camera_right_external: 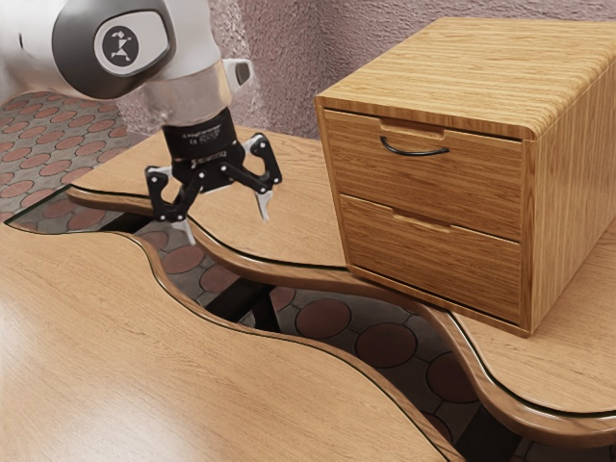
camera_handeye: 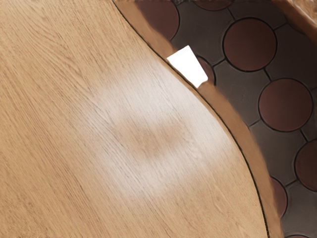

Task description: Pull the drawer handle with one arm to open the drawer

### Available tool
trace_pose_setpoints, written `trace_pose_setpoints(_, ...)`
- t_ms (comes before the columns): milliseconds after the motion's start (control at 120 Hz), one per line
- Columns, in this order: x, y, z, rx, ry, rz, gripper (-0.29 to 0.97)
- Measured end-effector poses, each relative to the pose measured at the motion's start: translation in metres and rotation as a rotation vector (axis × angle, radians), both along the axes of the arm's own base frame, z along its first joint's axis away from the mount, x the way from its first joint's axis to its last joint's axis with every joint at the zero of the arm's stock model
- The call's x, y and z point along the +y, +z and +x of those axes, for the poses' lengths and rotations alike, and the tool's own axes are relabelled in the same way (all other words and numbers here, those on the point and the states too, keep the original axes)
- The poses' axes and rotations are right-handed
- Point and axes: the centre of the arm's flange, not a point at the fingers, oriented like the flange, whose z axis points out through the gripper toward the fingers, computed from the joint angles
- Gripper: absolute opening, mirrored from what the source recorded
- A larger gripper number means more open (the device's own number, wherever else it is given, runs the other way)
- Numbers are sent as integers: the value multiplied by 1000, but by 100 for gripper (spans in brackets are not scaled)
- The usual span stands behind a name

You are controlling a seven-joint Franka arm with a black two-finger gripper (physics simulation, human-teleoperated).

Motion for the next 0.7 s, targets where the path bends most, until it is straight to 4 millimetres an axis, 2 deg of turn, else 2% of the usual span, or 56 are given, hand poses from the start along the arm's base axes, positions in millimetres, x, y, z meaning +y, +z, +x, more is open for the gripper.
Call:
trace_pose_setpoints(175, 1, 1, 2, -17, 96, 0, 68)
trace_pose_setpoints(200, 1, 6, 1, -28, 108, -1, 68)
trace_pose_setpoints(217, 1, 17, -1, -50, 115, -2, 68)
trace_pose_setpoints(258, 1, 60, -16, -136, 132, -8, 68)
trace_pose_setpoints(283, 1, 77, -23, -170, 141, -13, 68)
trace_pose_setpoints(358, 0, 99, -33, -220, 178, -23, 68)
trace_pose_setpoints(433, -1, 100, -26, -242, 217, -35, 68)
trace_pose_setpoints(517, -3, 79, 0, -237, 258, -47, 68)
trace_pose_setpoints(567, -3, 75, 15, -256, 281, -57, 68)
trace_pose_setpoints(667, 9, 77, 26, -294, 339, -99, 67)
trace_pose_setpoints(700, 13, 70, 35, -300, 352, -121, 67)
